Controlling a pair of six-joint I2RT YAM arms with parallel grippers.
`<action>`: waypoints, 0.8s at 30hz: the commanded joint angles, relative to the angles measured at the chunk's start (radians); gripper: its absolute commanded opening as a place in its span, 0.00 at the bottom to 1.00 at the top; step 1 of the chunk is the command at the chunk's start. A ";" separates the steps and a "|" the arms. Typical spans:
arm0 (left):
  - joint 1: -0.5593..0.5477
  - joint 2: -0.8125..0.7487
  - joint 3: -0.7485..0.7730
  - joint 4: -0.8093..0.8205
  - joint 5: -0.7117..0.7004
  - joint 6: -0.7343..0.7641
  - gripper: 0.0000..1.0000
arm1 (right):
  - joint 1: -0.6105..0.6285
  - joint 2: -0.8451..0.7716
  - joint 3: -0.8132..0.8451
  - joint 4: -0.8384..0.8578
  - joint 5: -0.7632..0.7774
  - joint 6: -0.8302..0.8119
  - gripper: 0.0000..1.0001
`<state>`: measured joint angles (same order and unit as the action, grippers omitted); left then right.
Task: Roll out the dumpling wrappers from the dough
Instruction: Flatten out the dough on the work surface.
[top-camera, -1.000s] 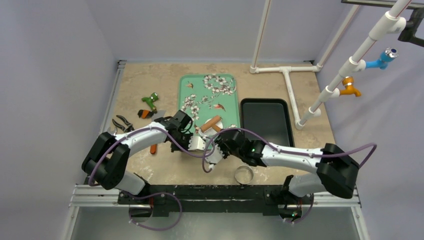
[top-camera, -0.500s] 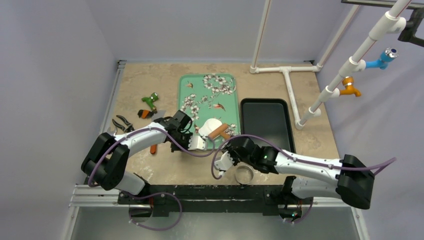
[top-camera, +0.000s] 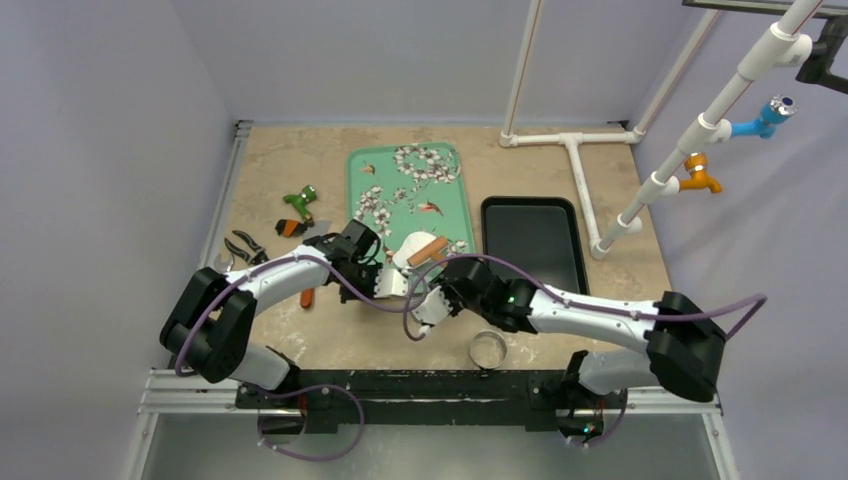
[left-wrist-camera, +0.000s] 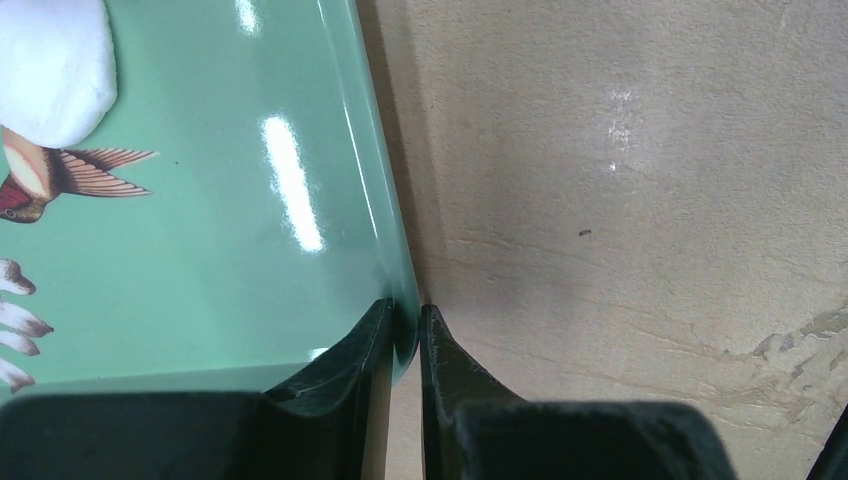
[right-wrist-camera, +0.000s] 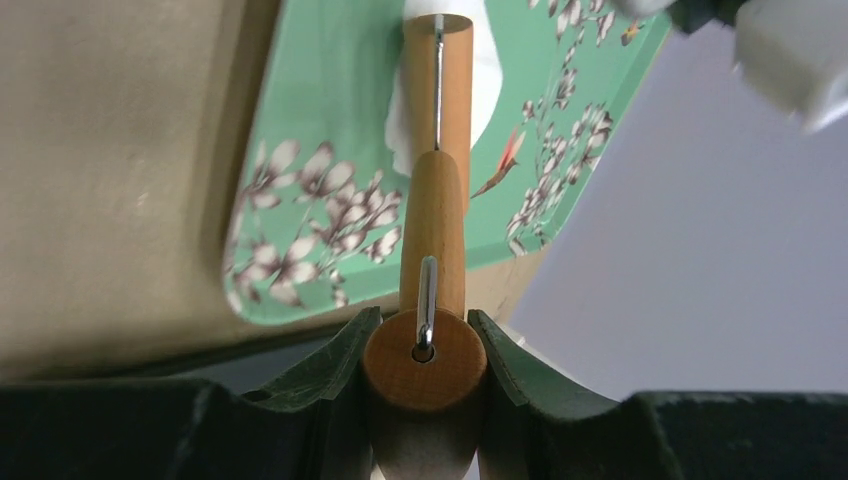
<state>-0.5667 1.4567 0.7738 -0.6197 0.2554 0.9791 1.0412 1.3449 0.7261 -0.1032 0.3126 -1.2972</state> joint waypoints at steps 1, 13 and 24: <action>0.025 -0.021 -0.012 -0.061 0.037 0.004 0.00 | 0.024 -0.142 -0.054 -0.134 0.026 0.022 0.00; 0.036 -0.039 -0.019 -0.079 0.035 -0.004 0.00 | -0.007 0.010 0.089 0.016 0.050 0.058 0.00; 0.036 -0.018 -0.010 -0.072 0.051 0.006 0.00 | -0.055 -0.085 0.083 0.062 -0.027 0.137 0.00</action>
<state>-0.5369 1.4452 0.7700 -0.6395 0.2741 0.9905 1.0309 1.2701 0.7742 -0.1471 0.3279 -1.2266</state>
